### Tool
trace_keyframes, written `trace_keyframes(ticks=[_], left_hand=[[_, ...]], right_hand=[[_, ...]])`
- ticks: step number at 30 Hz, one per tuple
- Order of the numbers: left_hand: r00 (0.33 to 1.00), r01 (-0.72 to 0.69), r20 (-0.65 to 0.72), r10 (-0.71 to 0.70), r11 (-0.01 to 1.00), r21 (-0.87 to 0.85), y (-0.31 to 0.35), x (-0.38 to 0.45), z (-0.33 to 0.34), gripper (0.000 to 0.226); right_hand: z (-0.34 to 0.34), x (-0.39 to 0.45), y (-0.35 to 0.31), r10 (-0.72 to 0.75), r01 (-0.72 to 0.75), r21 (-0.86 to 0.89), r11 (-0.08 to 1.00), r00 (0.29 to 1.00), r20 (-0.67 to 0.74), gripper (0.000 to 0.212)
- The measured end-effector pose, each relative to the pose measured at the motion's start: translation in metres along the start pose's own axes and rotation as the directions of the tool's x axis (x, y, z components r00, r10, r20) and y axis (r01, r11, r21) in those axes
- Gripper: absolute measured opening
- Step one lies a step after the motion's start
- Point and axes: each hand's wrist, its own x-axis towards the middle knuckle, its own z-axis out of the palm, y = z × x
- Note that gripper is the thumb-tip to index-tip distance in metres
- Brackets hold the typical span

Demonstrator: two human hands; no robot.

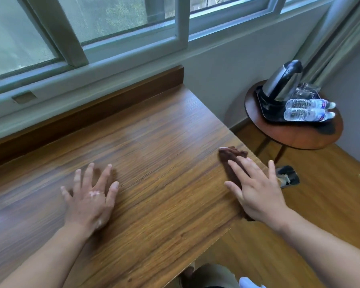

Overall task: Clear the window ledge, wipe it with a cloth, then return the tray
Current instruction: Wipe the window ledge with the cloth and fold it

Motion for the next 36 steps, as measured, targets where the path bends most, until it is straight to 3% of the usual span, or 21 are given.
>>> trace_keyframes(ticks=[4,8,12,17,22,27,36], left_hand=[[1.000,0.015,0.014,-0.015,1.000,0.006,0.009,0.009,0.001,0.082],[0.998,0.053,0.031,-0.053,0.998,0.016,0.011,0.013,0.002,0.081],[0.998,0.061,-0.002,-0.061,0.998,-0.003,0.007,0.015,0.000,0.078],[0.992,0.123,-0.037,-0.121,0.992,0.026,-0.006,0.025,-0.005,0.083],[0.966,0.222,-0.136,-0.220,0.975,0.000,-0.029,0.043,-0.022,0.085],[0.941,0.288,-0.175,-0.290,0.957,-0.036,-0.046,0.055,-0.034,0.085],[0.935,0.318,-0.133,-0.330,0.943,-0.099,-0.045,0.068,-0.033,0.088]], right_hand=[[-0.003,0.016,0.027,0.056,-0.056,0.040,0.998,0.998,0.002,0.071],[-0.003,0.015,-0.004,0.058,-0.055,0.219,0.974,0.998,-0.005,0.078],[-0.004,0.015,-0.070,-0.216,0.187,0.276,0.943,0.973,0.078,0.082],[0.011,0.033,-0.166,-0.547,0.520,0.278,0.808,0.837,0.023,0.080],[0.012,0.079,-0.238,-0.701,0.681,0.227,0.696,0.713,0.010,0.078],[0.010,0.131,-0.281,-0.735,0.716,0.211,0.665,0.678,0.017,0.077],[0.011,0.212,-0.312,-0.679,0.665,0.236,0.709,0.734,-0.028,0.070]])
